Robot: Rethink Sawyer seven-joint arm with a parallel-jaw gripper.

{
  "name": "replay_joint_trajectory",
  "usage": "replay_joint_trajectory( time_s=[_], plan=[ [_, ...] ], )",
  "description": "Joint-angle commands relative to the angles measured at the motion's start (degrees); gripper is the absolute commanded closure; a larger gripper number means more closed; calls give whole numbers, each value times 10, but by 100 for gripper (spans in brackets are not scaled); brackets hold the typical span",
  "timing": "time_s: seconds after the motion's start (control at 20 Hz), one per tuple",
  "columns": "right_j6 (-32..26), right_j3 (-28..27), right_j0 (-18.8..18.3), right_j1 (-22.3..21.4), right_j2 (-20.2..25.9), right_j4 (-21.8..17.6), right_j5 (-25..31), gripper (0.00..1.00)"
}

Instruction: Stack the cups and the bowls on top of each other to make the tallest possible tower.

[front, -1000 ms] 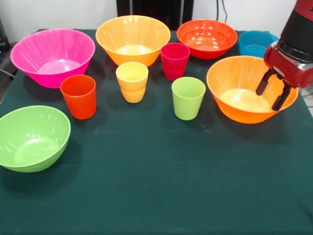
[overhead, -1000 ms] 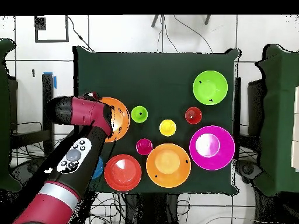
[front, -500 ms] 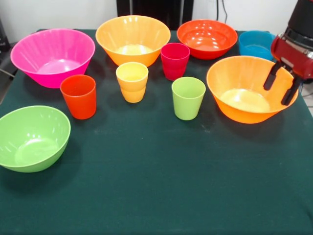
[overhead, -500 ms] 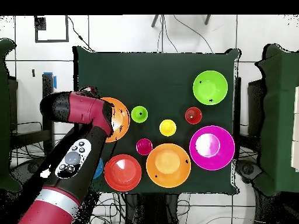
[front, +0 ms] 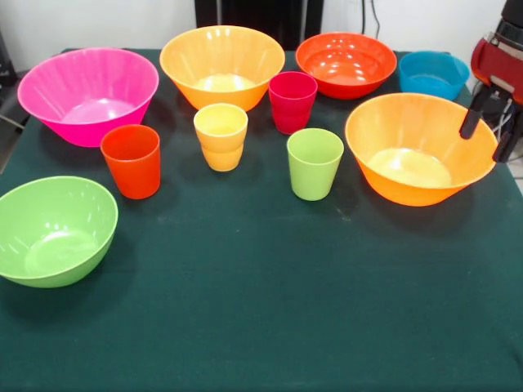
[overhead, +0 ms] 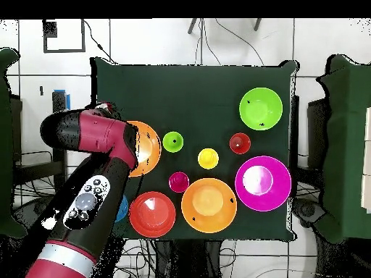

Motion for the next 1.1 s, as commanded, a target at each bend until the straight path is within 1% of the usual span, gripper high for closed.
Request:
replay_joint_trajectory(
  time_s=[0.05, 0.2, 0.5, 1.1],
  plan=[
    [92, -18, -3, 50, 57, -3, 13, 0],
    [88, -28, -8, 65, 58, -5, 5, 0],
    [71, -24, -19, 71, 62, -8, -15, 0],
    [58, -22, -22, 85, 67, -11, -44, 0]
  ],
)
